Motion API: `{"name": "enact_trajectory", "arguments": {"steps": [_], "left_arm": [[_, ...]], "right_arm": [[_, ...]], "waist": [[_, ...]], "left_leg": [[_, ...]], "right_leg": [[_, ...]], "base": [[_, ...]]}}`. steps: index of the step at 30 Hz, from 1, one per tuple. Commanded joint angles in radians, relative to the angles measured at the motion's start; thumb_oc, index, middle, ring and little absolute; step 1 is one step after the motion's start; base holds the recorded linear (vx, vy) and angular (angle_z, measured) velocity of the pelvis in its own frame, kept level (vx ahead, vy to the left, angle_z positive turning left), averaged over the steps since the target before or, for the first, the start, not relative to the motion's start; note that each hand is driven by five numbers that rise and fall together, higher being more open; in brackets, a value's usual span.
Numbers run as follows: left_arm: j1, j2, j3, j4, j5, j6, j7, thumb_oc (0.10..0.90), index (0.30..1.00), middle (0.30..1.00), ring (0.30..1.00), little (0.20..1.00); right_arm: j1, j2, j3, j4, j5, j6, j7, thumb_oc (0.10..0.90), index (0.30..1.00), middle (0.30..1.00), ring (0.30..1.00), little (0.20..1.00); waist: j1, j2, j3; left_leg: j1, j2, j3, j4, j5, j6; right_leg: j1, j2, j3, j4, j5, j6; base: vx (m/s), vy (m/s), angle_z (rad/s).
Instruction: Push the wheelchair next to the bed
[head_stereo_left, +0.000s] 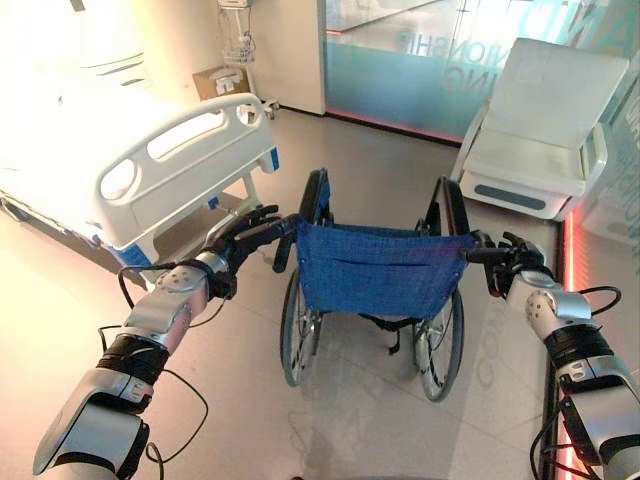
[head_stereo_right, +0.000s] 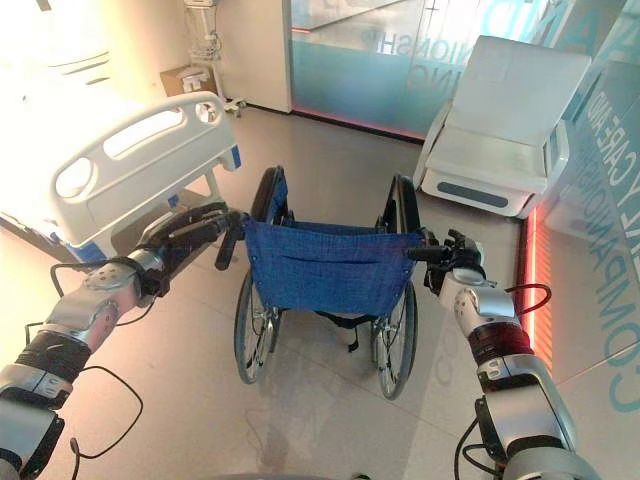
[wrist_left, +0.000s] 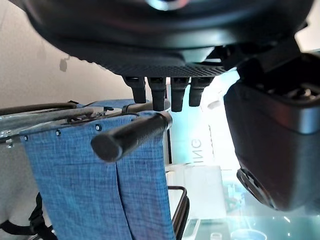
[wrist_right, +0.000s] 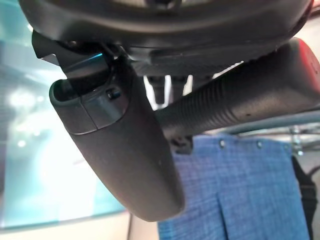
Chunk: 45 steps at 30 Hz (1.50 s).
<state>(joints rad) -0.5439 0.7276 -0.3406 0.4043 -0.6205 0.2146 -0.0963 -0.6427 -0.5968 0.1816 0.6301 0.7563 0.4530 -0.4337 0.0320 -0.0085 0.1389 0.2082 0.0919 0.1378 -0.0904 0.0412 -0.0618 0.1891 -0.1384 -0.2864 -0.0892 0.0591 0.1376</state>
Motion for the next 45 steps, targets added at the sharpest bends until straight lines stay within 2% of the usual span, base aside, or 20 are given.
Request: {"name": "enact_trajectory", "arguments": {"steps": [1, 3, 8, 9, 12, 13, 17, 24, 29, 31, 36, 38, 42, 45], "left_arm": [[-0.246, 0.012, -0.018, 0.029, 0.012, -0.056, -0.024, 0.800, 0.900, 0.900, 0.900, 0.900], [-0.264, 0.018, -0.037, 0.042, -0.008, -0.035, -0.038, 0.800, 0.900, 0.900, 0.900, 0.900], [-0.287, 0.009, -0.057, 0.061, -0.050, 0.007, -0.056, 0.800, 0.900, 0.900, 0.900, 0.900], [-0.297, 0.003, -0.068, 0.078, -0.026, 0.042, -0.057, 0.800, 0.900, 0.900, 0.900, 0.900], [-0.316, 0.002, -0.093, 0.113, 0.036, 0.060, -0.034, 0.800, 0.900, 0.900, 0.900, 0.900], [-0.338, 0.004, -0.117, 0.154, 0.099, 0.089, -0.003, 0.800, 0.900, 0.900, 0.900, 0.900], [-0.368, 0.010, -0.145, 0.212, 0.165, 0.103, 0.025, 0.800, 0.900, 0.900, 0.900, 0.900], [-0.399, -0.016, -0.200, 0.273, 0.176, 0.176, 0.021, 0.800, 0.900, 0.900, 0.900, 0.900], [-0.421, -0.067, -0.240, 0.320, 0.228, 0.208, -0.006, 0.800, 0.900, 0.900, 0.900, 0.900], [-0.426, -0.080, -0.243, 0.331, 0.254, 0.200, -0.012, 0.800, 0.900, 0.900, 0.900, 0.900], [-0.433, -0.116, -0.261, 0.343, 0.218, 0.207, -0.007, 0.800, 0.900, 0.900, 0.900, 0.900], [-0.430, -0.135, -0.261, 0.347, 0.217, 0.183, 0.006, 0.800, 0.900, 0.900, 0.900, 0.900], [-0.432, -0.168, -0.253, 0.356, 0.221, 0.134, 0.101, 0.800, 0.900, 0.900, 0.900, 0.900], [-0.436, -0.183, -0.247, 0.362, 0.258, 0.123, 0.169, 0.800, 0.900, 0.900, 0.900, 0.900]], "right_arm": [[-0.122, 0.025, 0.110, 0.054, 0.084, 0.014, 0.070, 0.734, 0.801, 0.801, 0.801, 0.801], [-0.142, 0.011, 0.120, 0.090, 0.066, 0.026, 0.096, 0.755, 0.832, 0.832, 0.832, 0.832], [-0.169, 0.004, 0.133, 0.121, 0.061, 0.032, 0.114, 0.769, 0.853, 0.853, 0.853, 0.853], [-0.178, 0.007, 0.136, 0.128, 0.059, 0.030, 0.115, 0.800, 0.900, 0.900, 0.900, 0.900], [-0.192, 0.010, 0.142, 0.136, 0.054, 0.029, 0.118, 0.800, 0.900, 0.900, 0.900, 0.900], [-0.208, 0.012, 0.152, 0.143, 0.057, 0.031, 0.120, 0.800, 0.900, 0.900, 0.900, 0.900], [-0.227, 0.014, 0.163, 0.145, 0.057, 0.039, 0.111, 0.800, 0.900, 0.900, 0.900, 0.900], [-0.234, 0.035, 0.175, 0.148, 0.045, 0.041, 0.105, 0.800, 0.900, 0.900, 0.900, 0.900], [-0.244, 0.066, 0.187, 0.159, 0.021, 0.041, 0.107, 0.800, 0.900, 0.900, 0.900, 0.900], [-0.246, 0.072, 0.189, 0.163, 0.007, 0.041, 0.115, 0.800, 0.900, 0.900, 0.900, 0.900], [-0.255, 0.091, 0.205, 0.156, 0.000, 0.047, 0.119, 0.800, 0.900, 0.900, 0.900, 0.900], [-0.257, 0.101, 0.211, 0.150, -0.008, 0.052, 0.124, 0.800, 0.900, 0.900, 0.900, 0.900], [-0.265, 0.117, 0.224, 0.149, -0.029, 0.066, 0.139, 0.800, 0.900, 0.900, 0.900, 0.900], [-0.268, 0.124, 0.228, 0.152, -0.051, 0.068, 0.151, 0.800, 0.900, 0.900, 0.900, 0.900]], "waist": [[0.044, 0.004, -0.059], [0.045, 0.004, -0.060], [0.044, 0.005, -0.062], [0.043, 0.007, -0.063], [0.041, 0.009, -0.063], [0.039, 0.010, -0.063], [0.038, 0.011, -0.058], [0.028, 0.013, -0.054], [0.019, 0.014, -0.046], [0.017, 0.015, -0.043], [0.010, 0.013, -0.041], [0.006, 0.012, -0.039], [0.001, 0.008, -0.037], [-0.002, 0.006, -0.033]], "left_leg": [[-0.021, -0.112, 0.043, 0.003, -0.066, 0.031], [-0.018, -0.113, 0.043, 0.003, -0.065, 0.032], [-0.016, -0.113, 0.045, 0.003, -0.065, 0.031], [-0.015, -0.113, 0.045, 0.003, -0.065, 0.032], [-0.014, -0.115, 0.045, 0.003, -0.064, 0.033], [-0.014, -0.117, 0.044, 0.003, -0.063, 0.035], [-0.013, -0.120, 0.039, 0.003, -0.060, 0.037], [-0.015, -0.122, 0.037, 0.003, -0.059, 0.039], [-0.016, -0.123, 0.039, 0.003, -0.059, 0.040], [-0.015, -0.123, 0.037, 0.003, -0.058, 0.040], [-0.016, -0.124, 0.040, 0.003, -0.058, 0.040], [-0.017, -0.124, 0.038, 0.003, -0.057, 0.040], [-0.021, -0.126, 0.032, 0.003, -0.057, 0.041], [-0.021, -0.125, 0.033, 0.003, -0.056, 0.041]], "right_leg": [[0.017, 0.027, -0.027, 0.002, -0.040, -0.022], [0.019, 0.028, -0.028, 0.003, -0.040, -0.023], [0.021, 0.028, -0.027, 0.003, -0.040, -0.022], [0.022, 0.029, -0.026, 0.003, -0.040, -0.022], [0.023, 0.030, -0.025, 0.004, -0.040, -0.022], [0.023, 0.030, -0.023, 0.005, -0.041, -0.022], [0.023, 0.030, -0.021, 0.008, -0.042, -0.023], [0.019, 0.033, -0.009, 0.010, -0.041, -0.023], [0.016, 0.036, -0.001, 0.011, -0.039, -0.023], [0.016, 0.037, 0.000, 0.011, -0.038, -0.024], [0.014, 0.039, 0.010, 0.011, -0.037, -0.024], [0.011, 0.041, 0.015, 0.011, -0.035, -0.025], [0.007, 0.044, 0.030, 0.009, -0.032, -0.026], [0.005, 0.045, 0.036, 0.010, -0.032, -0.026]], "base": [[0.00, 0.000, 0.00], [0.02, 0.003, 0.00], [0.00, 0.000, 0.00], [0.00, 0.000, 0.00], [0.02, -0.002, 0.04], [0.00, 0.000, 0.00], [0.00, 0.000, 0.00], [0.00, 0.000, 0.00], [0.00, 0.000, 0.00], [0.00, 0.000, 0.00], [0.00, 0.000, 0.00], [0.00, 0.000, 0.00], [0.03, 0.003, -0.05], [0.03, -0.001, -0.02]]}}
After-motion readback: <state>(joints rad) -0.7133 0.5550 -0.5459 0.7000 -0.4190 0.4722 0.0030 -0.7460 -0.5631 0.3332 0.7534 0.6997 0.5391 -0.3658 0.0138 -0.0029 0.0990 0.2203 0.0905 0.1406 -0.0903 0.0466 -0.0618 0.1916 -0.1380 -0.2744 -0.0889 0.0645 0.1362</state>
